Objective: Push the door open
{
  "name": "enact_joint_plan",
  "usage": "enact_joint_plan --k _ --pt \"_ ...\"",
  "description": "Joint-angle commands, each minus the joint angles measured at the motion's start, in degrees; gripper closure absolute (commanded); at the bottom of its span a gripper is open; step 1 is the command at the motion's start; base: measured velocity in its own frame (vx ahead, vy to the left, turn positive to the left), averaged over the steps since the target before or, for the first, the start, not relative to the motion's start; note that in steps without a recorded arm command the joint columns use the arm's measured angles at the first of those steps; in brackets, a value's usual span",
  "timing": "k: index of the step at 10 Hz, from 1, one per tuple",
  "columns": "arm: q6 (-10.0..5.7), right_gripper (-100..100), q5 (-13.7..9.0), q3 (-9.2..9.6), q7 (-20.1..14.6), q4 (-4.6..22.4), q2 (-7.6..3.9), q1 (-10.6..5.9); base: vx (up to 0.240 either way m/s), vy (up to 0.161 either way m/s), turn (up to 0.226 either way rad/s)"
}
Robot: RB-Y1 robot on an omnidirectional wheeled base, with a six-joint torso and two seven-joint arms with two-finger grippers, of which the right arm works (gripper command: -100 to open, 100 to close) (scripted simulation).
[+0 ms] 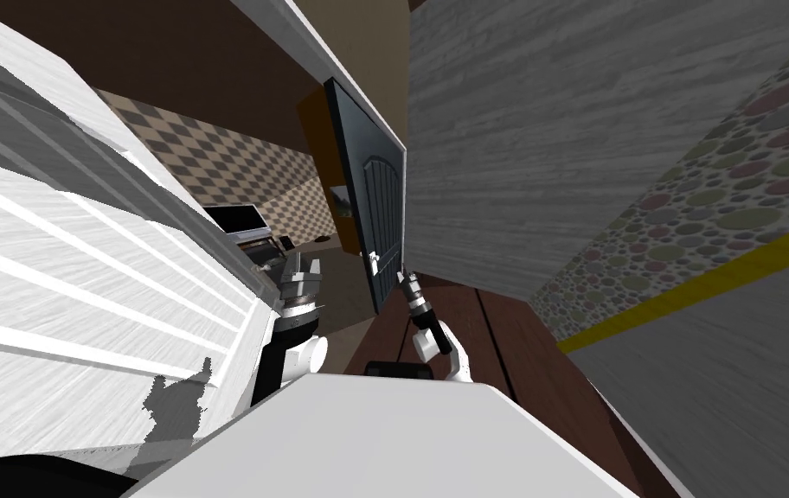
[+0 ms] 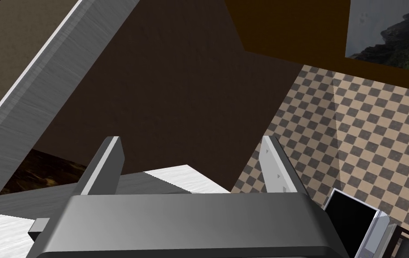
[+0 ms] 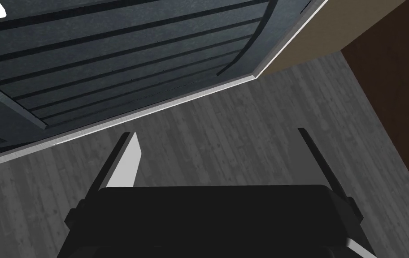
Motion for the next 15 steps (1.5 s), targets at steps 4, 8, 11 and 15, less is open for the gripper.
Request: enact_joint_plan --k 4,8,11,15 --pt "0.53 -100 -0.5 5.08 -1.4 5.1 -0.27 -3.69 0.108 -0.029 0.017" --pt "0.52 -100 -1.0 8.57 -2.6 9.1 -0.53 -6.35 0.117 -0.056 0.018" --pt "0.51 -100 -1.3 11.13 -3.4 11.9 -0.69 -8.3 0.095 -0.039 0.016" --pt "0.5 -100 -1.8 15.3 -4.7 16.7 -0.93 -11.48 0.118 -0.05 0.019"
